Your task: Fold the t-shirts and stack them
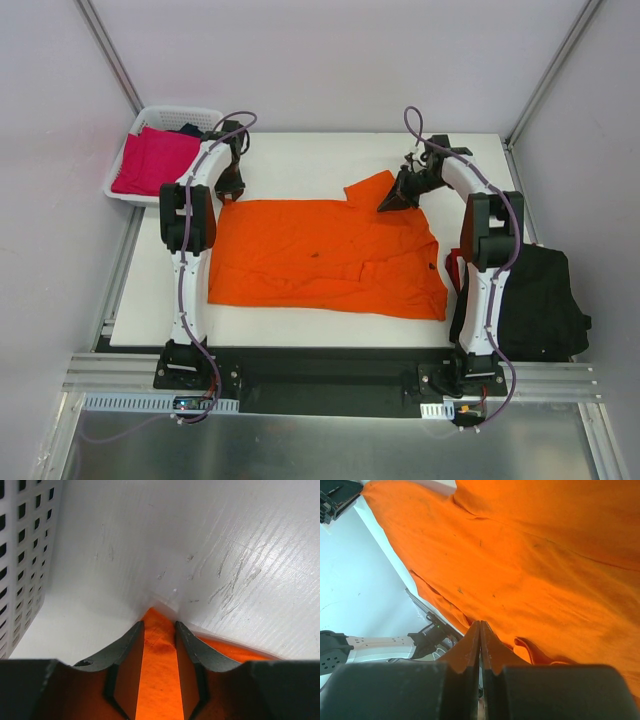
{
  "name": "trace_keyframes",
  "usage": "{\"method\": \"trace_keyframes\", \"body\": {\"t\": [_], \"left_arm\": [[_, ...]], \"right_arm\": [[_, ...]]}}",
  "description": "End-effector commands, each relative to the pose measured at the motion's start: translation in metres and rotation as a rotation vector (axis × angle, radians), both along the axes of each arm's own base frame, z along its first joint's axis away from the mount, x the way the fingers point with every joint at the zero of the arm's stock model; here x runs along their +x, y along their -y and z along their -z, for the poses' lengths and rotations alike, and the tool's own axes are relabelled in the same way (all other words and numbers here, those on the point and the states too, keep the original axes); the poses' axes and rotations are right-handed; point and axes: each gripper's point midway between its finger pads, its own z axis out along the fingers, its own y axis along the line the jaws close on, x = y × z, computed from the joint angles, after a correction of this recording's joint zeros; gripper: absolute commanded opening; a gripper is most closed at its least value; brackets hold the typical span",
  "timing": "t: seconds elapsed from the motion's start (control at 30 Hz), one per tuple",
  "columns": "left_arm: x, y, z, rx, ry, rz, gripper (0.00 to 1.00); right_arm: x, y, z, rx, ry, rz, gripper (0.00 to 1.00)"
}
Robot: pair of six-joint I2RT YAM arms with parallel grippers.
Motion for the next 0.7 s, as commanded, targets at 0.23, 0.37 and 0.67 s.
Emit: {"method": "trace_keyframes", "body": {"t": [0.23,0.37,0.67], "left_arm": [[-0.011,-0.008,0.009,0.031,-0.066,-0.006,0.05],[-0.013,-0.01,0.009,0.038,-0.072,-0.003,0.0],[-0.001,0.006,-0.015,0.066,-0.006,0.041,0.0]], "right_arm": [[0.01,0.006,0.008,-0.022,0.009,0.018,0.01],[0.025,0.009,0.007,-0.003,0.015,0.046,0.01],[0.023,0.01,0.015,-0.003,0.004,0.047,0.01]]}}
